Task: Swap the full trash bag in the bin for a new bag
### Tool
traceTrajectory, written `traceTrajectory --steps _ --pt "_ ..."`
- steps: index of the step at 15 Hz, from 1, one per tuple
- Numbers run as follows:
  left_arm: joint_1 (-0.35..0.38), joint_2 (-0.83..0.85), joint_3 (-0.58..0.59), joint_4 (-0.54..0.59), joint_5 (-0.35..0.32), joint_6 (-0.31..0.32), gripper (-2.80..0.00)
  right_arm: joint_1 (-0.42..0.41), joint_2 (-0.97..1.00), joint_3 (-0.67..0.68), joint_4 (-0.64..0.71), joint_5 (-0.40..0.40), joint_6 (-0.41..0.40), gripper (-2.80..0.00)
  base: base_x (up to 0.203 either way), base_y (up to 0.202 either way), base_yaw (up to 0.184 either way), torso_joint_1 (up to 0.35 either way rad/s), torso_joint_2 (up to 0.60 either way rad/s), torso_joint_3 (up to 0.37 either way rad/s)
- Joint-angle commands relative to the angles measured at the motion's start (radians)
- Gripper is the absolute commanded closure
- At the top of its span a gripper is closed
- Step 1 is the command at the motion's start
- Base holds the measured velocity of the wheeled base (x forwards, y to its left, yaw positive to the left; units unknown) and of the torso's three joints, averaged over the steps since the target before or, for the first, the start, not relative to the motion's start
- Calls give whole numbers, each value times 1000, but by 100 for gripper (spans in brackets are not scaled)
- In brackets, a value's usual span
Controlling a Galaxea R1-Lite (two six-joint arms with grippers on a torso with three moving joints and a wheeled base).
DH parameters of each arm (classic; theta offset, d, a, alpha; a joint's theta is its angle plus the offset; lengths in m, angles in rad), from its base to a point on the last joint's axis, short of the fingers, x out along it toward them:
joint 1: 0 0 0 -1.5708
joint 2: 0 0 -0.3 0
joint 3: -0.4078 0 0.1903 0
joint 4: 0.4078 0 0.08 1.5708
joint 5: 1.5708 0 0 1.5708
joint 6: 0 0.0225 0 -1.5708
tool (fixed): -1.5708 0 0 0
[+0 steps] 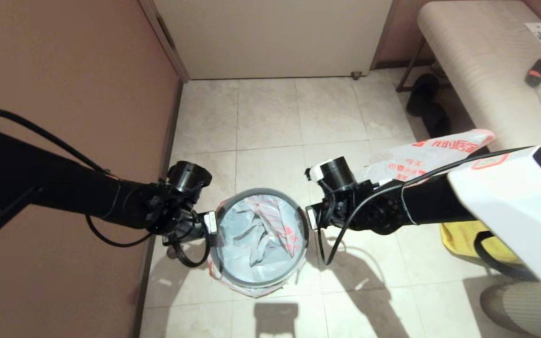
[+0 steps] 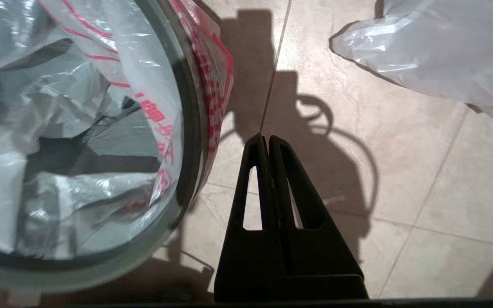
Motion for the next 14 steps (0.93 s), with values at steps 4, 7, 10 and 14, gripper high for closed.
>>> traceTrajectory --steps 4,7,10,14 --pt "-109 -363 45 98 10 6 0 1 -371 203 114 -26 72 0 0 0 0 0 0 0" --pt "-194 -563 81 186 80 7 0 5 -542 335 187 -55 125 0 0 0 0 0 0 0" --pt "-170 -775 123 280 166 17 0 -11 -750 471 236 -103 145 0 0 0 0 0 0 0" --pt "23 -1079 216 321 184 56 0 -117 -1032 585 348 -130 152 0 0 0 0 0 0 0"
